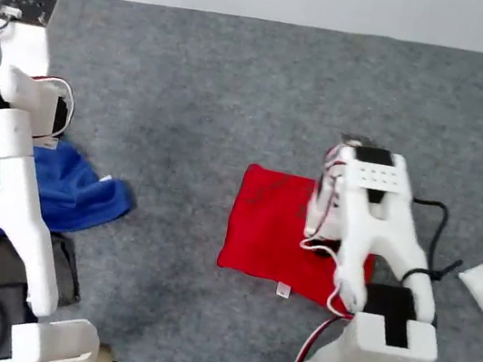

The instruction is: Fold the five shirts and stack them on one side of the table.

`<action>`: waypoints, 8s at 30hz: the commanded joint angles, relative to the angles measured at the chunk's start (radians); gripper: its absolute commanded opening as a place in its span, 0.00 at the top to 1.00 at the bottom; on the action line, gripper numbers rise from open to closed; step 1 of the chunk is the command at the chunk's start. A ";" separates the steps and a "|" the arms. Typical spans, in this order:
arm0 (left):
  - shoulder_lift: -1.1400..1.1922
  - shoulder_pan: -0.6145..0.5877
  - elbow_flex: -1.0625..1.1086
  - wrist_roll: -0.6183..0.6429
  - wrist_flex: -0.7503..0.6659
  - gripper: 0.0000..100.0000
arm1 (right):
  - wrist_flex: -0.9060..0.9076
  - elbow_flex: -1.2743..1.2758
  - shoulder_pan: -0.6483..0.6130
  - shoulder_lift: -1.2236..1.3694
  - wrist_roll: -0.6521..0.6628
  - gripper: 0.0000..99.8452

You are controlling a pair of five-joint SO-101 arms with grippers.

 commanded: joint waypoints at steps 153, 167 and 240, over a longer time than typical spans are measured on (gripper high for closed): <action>-0.038 0.087 0.130 -0.008 0.015 0.99 | 0.208 -0.844 0.162 0.166 -0.381 0.79; -0.038 0.087 0.130 -0.008 0.015 0.99 | 0.151 -0.671 0.127 0.170 -0.605 0.60; -0.038 0.089 0.130 -0.005 0.017 0.99 | -0.265 -0.569 0.796 -0.005 0.181 0.99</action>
